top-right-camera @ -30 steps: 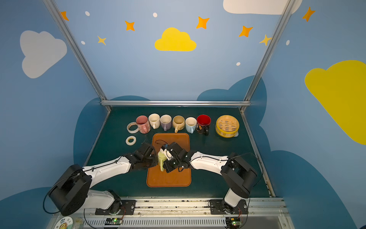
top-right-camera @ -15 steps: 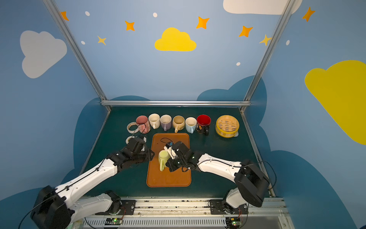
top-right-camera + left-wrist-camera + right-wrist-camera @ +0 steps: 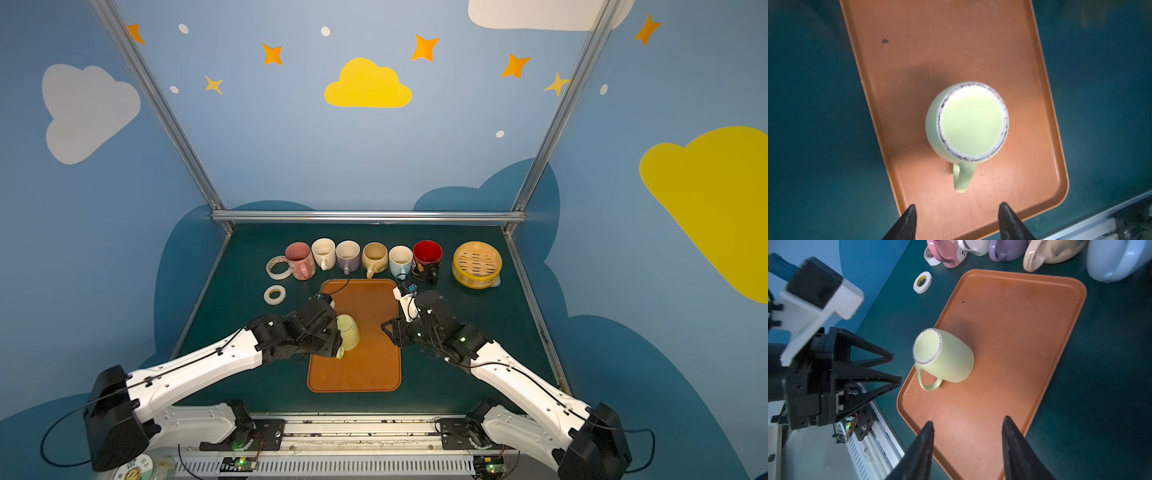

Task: Turn the mug right side up
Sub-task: Pick up the mug from the tray.

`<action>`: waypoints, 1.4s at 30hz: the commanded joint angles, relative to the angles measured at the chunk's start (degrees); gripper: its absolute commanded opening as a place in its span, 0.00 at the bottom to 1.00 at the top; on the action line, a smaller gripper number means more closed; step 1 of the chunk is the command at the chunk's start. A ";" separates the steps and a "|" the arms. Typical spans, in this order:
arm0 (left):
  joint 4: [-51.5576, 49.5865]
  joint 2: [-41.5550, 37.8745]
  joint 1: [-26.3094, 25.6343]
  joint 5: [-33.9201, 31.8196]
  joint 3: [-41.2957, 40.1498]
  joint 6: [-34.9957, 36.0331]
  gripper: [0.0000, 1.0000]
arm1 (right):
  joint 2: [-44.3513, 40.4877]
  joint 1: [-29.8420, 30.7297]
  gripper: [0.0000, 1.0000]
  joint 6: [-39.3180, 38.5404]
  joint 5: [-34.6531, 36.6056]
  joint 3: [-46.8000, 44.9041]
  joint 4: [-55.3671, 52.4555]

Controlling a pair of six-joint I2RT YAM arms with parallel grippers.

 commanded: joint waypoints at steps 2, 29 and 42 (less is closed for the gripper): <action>-2.59 4.05 -0.64 -1.84 2.98 -1.39 0.63 | -3.84 -1.79 0.49 -0.25 0.92 -1.53 -3.71; -4.00 19.47 1.63 -3.45 8.64 -0.14 0.36 | -7.40 -4.93 0.50 0.02 -0.44 -5.21 -3.64; -2.75 21.88 2.49 -1.91 9.17 1.47 0.28 | -7.49 -5.26 0.50 -0.24 -0.49 -4.88 -4.21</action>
